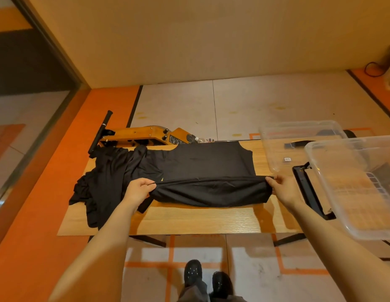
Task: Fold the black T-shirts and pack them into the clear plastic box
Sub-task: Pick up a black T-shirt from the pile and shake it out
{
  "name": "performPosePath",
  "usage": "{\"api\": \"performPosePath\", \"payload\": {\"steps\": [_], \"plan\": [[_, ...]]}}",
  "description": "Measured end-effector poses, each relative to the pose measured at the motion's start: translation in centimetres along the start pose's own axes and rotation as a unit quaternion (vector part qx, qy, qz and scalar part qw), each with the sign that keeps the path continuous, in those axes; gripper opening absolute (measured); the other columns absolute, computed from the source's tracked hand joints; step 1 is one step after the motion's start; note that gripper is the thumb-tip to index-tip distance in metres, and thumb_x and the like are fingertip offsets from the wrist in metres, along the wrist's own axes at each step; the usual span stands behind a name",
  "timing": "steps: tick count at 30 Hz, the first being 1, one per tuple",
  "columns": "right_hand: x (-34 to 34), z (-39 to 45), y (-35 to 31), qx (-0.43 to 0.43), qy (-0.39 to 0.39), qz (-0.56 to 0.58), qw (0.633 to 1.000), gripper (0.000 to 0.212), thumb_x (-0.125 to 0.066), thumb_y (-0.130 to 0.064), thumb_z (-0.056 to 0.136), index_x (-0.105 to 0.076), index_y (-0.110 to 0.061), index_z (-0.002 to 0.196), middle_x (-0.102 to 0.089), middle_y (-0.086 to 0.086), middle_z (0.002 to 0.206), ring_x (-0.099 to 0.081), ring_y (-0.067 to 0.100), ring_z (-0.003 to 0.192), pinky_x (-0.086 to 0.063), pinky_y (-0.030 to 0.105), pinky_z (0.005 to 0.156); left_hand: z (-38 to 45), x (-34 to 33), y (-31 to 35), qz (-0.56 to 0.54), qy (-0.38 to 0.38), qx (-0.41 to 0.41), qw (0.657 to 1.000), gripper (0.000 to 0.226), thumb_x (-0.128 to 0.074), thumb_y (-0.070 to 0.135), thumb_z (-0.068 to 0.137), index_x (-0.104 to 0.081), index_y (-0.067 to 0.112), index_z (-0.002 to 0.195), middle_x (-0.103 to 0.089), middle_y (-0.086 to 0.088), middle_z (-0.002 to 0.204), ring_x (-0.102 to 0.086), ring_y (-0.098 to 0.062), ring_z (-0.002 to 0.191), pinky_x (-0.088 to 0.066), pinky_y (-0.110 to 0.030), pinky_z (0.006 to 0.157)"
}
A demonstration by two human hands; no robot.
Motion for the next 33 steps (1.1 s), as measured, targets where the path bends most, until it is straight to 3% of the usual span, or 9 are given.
{"api": "performPosePath", "payload": {"steps": [6,12,16,19,23,33], "plan": [[-1.6,3.2,-0.6,-0.02,0.016,0.006,1.0,0.017,-0.056,-0.021,0.098,-0.065,-0.007,0.095,-0.067,0.01,0.087,-0.064,0.025,0.089,-0.052,0.037,0.079,3.5,-1.1,0.5,0.034,0.018,-0.019,0.999,0.008,-0.064,0.012,0.091,-0.07,0.017,0.093,-0.066,0.001,0.097,-0.061,-0.021,0.1,-0.05,-0.044,0.096],[-2.6,8.3,-0.9,-0.034,0.04,0.004,0.999,0.019,-0.055,-0.024,0.099,-0.065,-0.008,0.098,-0.066,0.01,0.089,-0.063,0.021,0.086,-0.049,0.031,0.072,8.3,-1.6,1.8,0.072,0.012,-0.043,0.996,0.016,-0.061,0.012,0.092,-0.071,0.008,0.104,-0.067,-0.003,0.102,-0.061,-0.021,0.1,-0.048,-0.039,0.095],[-3.1,12.2,-1.0,-0.039,0.072,-0.024,0.996,0.023,-0.059,-0.025,0.097,-0.066,-0.006,0.086,-0.065,0.01,0.079,-0.063,0.03,0.082,-0.048,0.038,0.071,11.9,-1.4,2.2,0.078,0.044,-0.03,0.995,0.006,-0.069,0.013,0.088,-0.071,0.011,0.093,-0.067,-0.003,0.085,-0.062,-0.023,0.091,-0.048,-0.038,0.091],[-3.6,14.5,-0.9,-0.05,0.095,-0.032,0.994,0.021,-0.063,-0.027,0.094,-0.069,-0.008,0.089,-0.065,0.008,0.081,-0.063,0.029,0.084,-0.05,0.043,0.077,14.3,-1.7,3.0,0.098,0.052,-0.033,0.993,0.004,-0.072,0.016,0.085,-0.07,0.013,0.086,-0.064,0.0,0.074,-0.061,-0.02,0.083,-0.049,-0.037,0.088],[-4.2,16.8,-0.5,-0.063,0.112,-0.044,0.991,0.019,-0.065,-0.027,0.092,-0.068,-0.01,0.085,-0.065,0.008,0.08,-0.062,0.028,0.082,-0.048,0.04,0.076,16.9,-2.8,4.0,0.126,0.05,-0.035,0.99,0.008,-0.073,0.02,0.085,-0.069,0.014,0.084,-0.063,0.001,0.074,-0.06,-0.019,0.082,-0.047,-0.031,0.079],[-5.3,20.0,1.4,-0.099,0.148,-0.019,0.984,0.018,-0.063,-0.02,0.094,-0.069,-0.003,0.092,-0.067,0.01,0.084,-0.063,0.028,0.086,-0.047,0.034,0.076,21.9,-5.8,4.3,0.167,0.036,-0.048,0.984,0.01,-0.068,0.016,0.088,-0.07,0.007,0.085,-0.057,0.001,0.066,-0.056,-0.018,0.074,-0.047,-0.033,0.08]]}}
Point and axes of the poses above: each hand's wrist, its own z-axis towards the middle knuckle, its own x-axis out of the back of the hand, y = z × x, the point moved 8 cm from there along z, towards the middle knuckle
